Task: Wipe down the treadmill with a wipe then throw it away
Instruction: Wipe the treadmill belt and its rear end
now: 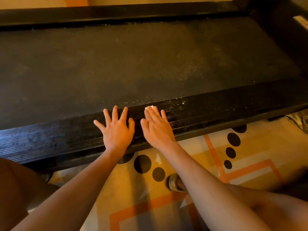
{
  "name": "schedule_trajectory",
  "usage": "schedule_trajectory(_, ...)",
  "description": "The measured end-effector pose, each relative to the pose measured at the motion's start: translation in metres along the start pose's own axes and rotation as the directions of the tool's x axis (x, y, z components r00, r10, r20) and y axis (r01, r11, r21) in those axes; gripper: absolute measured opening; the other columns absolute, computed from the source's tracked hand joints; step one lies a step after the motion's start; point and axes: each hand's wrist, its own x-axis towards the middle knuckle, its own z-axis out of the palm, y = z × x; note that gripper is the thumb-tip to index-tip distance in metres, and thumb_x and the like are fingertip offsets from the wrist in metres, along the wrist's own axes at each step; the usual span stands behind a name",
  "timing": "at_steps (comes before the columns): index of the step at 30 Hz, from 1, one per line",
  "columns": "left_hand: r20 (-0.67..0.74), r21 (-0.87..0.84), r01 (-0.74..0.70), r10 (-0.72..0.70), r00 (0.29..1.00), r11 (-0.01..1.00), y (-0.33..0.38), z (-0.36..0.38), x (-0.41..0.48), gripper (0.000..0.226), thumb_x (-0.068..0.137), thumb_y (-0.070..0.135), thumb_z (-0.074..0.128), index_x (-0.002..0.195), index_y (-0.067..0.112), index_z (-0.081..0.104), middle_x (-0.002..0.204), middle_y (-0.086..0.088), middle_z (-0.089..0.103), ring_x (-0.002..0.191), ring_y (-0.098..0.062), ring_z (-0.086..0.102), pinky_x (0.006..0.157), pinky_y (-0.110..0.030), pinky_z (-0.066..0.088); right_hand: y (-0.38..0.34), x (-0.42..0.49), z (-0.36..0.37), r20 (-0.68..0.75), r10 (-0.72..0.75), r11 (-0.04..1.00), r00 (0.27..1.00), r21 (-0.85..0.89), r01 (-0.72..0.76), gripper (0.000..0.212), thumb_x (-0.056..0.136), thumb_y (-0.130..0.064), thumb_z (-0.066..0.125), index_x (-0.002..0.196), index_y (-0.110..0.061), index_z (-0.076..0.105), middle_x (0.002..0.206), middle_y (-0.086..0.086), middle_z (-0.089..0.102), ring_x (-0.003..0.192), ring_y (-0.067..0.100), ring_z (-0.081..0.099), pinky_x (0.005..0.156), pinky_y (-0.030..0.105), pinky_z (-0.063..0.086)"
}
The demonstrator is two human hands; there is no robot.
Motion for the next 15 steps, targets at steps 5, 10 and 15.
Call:
schedule_trajectory(5, -0.006, -0.004, -0.008, 0.008, 1.000, 1.000, -0.001, 0.003, 0.000, 0.057, 0.107, 0.053, 0.025, 0.160, 0.034, 0.024, 0.170, -0.007, 0.017, 0.157, -0.040, 0.000, 0.115, -0.075, -0.002, 0.043, 0.008, -0.013, -0.025, 0.112, 0.991, 0.993, -0.073, -0.113, 0.061, 0.110, -0.045, 0.006, 0.164, -0.018, 0.011, 0.173, 0.000, 0.005, 0.158, 0.015, -0.004, 0.128, 0.041, -0.006)
schedule_trajectory(10, -0.017, -0.001, -0.004, 0.004, 1.000, 1.000, -0.002, 0.003, 0.001, 0.057, 0.107, 0.053, 0.026, 0.160, 0.034, 0.026, 0.170, -0.007, 0.019, 0.157, -0.040, 0.002, 0.115, -0.075, 0.000, 0.018, -0.010, 0.007, -0.037, 0.002, 0.993, 0.999, -0.121, -0.006, 0.060, 0.111, -0.042, 0.015, 0.164, -0.015, 0.010, 0.172, 0.003, 0.005, 0.159, 0.018, -0.004, 0.129, 0.044, 0.000)
schedule_trajectory(15, -0.007, 0.009, 0.001, -0.001, 1.000, 1.000, -0.002, 0.004, 0.000, 0.057, 0.107, 0.054, 0.025, 0.161, 0.034, 0.024, 0.170, -0.007, 0.017, 0.157, -0.040, 0.001, 0.115, -0.075, -0.001, 0.046, -0.017, 0.003, -0.078, -0.032, 0.984, 0.996, -0.175, 0.018, 0.066, 0.107, -0.050, 0.004, 0.164, -0.018, 0.012, 0.172, 0.000, 0.009, 0.158, 0.014, -0.002, 0.128, 0.041, -0.006)
